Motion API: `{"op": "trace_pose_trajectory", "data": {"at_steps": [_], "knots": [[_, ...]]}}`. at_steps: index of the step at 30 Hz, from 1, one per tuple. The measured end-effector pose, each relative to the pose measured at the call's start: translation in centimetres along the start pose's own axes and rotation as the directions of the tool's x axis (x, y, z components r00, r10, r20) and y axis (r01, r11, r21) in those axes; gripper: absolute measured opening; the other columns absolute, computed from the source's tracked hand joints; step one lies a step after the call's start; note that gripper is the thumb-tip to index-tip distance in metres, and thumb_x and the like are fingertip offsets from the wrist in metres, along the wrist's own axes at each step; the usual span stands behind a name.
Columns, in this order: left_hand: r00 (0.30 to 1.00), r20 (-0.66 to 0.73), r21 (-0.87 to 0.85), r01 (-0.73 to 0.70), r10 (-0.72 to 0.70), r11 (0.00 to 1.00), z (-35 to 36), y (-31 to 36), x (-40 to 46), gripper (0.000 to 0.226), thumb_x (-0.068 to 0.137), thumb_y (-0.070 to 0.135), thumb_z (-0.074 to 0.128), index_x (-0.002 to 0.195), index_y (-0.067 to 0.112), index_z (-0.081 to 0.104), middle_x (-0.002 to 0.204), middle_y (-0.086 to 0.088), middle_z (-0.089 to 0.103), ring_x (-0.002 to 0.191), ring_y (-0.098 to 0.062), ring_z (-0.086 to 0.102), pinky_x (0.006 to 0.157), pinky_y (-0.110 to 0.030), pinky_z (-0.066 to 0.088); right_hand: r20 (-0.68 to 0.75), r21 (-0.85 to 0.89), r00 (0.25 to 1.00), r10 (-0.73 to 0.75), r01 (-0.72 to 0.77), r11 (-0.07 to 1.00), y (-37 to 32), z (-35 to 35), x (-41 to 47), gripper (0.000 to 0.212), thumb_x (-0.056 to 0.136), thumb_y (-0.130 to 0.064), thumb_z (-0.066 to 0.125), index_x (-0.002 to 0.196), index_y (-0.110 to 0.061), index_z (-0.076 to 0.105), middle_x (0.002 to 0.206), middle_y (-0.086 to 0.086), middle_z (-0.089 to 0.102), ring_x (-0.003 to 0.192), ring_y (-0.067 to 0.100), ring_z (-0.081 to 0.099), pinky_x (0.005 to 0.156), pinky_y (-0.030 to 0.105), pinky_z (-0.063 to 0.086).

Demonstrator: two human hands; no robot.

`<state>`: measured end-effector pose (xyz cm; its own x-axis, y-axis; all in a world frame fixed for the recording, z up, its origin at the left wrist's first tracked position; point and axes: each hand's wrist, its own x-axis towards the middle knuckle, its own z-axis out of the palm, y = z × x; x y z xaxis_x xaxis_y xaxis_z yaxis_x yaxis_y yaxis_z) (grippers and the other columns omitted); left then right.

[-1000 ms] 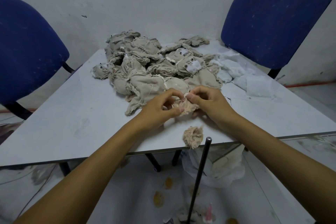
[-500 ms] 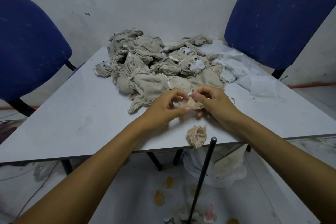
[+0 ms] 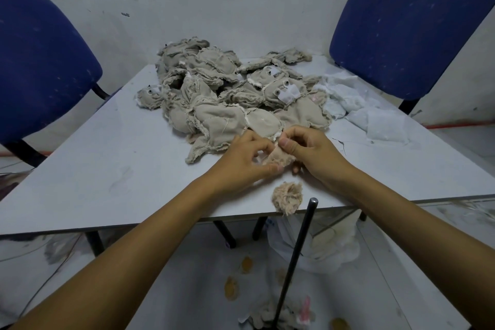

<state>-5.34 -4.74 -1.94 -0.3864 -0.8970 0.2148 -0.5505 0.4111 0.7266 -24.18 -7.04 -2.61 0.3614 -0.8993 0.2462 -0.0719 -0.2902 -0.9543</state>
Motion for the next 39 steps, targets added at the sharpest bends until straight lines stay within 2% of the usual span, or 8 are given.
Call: {"op": "trace_pose_trajectory", "data": {"at_steps": [5,9,13,21,25,28,33,39], "knots": [[0.998,-0.045,-0.331,0.034,-0.052,0.943,-1.2,-0.2,0.2,0.020,0.074,0.013,0.081,0.085,0.018,0.066,0.105,-0.003,0.054,0.091,-0.013,0.055,0.077,-0.018,0.047,0.027,-0.063,0.999,0.032,-0.030,0.998,-0.8,0.2,-0.4,0.020,0.102,-0.019,0.051,0.089,-0.009,0.062,0.073,0.000,0.058,0.059,0.007,0.053,0.052,0.026,0.046],[0.984,-0.126,-0.542,0.038,-0.126,0.839,-1.6,-0.6,0.4,0.027,0.071,0.020,0.082,0.079,0.007,0.059,0.071,-0.016,0.056,0.052,-0.017,0.049,0.046,-0.027,0.042,0.236,-0.169,0.971,0.030,0.011,0.985,-1.6,0.3,-1.0,0.014,0.097,-0.024,0.062,0.089,-0.014,0.067,0.088,0.003,0.069,0.078,0.007,0.062,0.063,0.019,0.046],[0.977,-0.162,-0.508,0.036,-0.137,0.861,-0.8,-0.3,0.8,0.023,0.081,0.014,0.076,0.078,0.010,0.053,0.051,0.003,0.052,0.037,-0.008,0.042,0.036,-0.021,0.036,0.169,-0.104,0.985,0.028,-0.011,0.994,-1.6,0.1,-1.0,0.010,0.091,-0.015,0.070,0.085,-0.009,0.064,0.085,0.009,0.063,0.076,0.010,0.058,0.064,0.021,0.048],[0.960,-0.267,-0.268,0.006,-0.080,0.963,1.2,0.6,1.3,0.023,0.096,0.013,0.062,0.083,0.014,0.043,0.066,-0.001,0.056,0.053,-0.012,0.054,0.047,-0.023,0.040,-0.158,-0.051,0.987,0.000,-0.008,0.999,-0.8,0.3,-0.8,0.010,0.085,-0.011,0.075,0.080,-0.005,0.068,0.072,0.007,0.067,0.066,0.011,0.063,0.059,0.019,0.051],[0.927,-0.367,0.022,-0.077,0.079,0.997,2.0,0.8,1.4,0.034,0.090,0.002,0.060,0.076,0.022,0.036,0.066,0.003,0.045,0.058,-0.011,0.040,0.054,-0.029,0.034,-0.239,-0.122,0.971,-0.009,-0.021,0.992,-0.6,0.3,-0.6,0.017,0.084,0.000,0.070,0.075,0.002,0.055,0.066,0.015,0.061,0.056,0.014,0.060,0.052,0.025,0.050],[0.954,-0.293,-0.065,-0.079,0.057,0.995,1.8,0.7,1.6,0.026,0.089,0.003,0.063,0.088,0.021,0.043,0.076,0.004,0.049,0.067,-0.008,0.043,0.062,-0.026,0.039,-0.281,-0.143,0.959,-0.033,-0.008,0.990,-0.5,0.3,-0.5,0.023,0.084,0.007,0.061,0.072,-0.002,0.044,0.064,0.022,0.053,0.053,0.023,0.060,0.047,0.033,0.051],[0.974,-0.222,-0.321,-0.021,-0.054,0.947,1.3,0.9,1.3,0.018,0.094,0.011,0.064,0.102,0.025,0.057,0.080,-0.002,0.059,0.071,-0.013,0.057,0.058,-0.032,0.051,-0.179,-0.089,0.982,-0.063,0.047,0.995,-0.4,-0.2,-0.4,0.031,0.085,0.011,0.062,0.071,-0.011,0.044,0.065,0.008,0.052,0.057,0.025,0.056,0.052,0.034,0.050],[0.943,-0.330,-0.147,-0.008,-0.042,0.989,1.9,0.9,1.3,0.017,0.090,0.008,0.062,0.088,0.022,0.052,0.071,-0.004,0.056,0.063,-0.013,0.052,0.059,-0.043,0.049,-0.066,-0.154,0.991,-0.119,0.108,0.982,-0.5,-0.2,-0.4,0.022,0.086,-0.002,0.068,0.079,-0.017,0.055,0.074,0.017,0.050,0.071,0.024,0.051,0.064,0.040,0.046]]}}
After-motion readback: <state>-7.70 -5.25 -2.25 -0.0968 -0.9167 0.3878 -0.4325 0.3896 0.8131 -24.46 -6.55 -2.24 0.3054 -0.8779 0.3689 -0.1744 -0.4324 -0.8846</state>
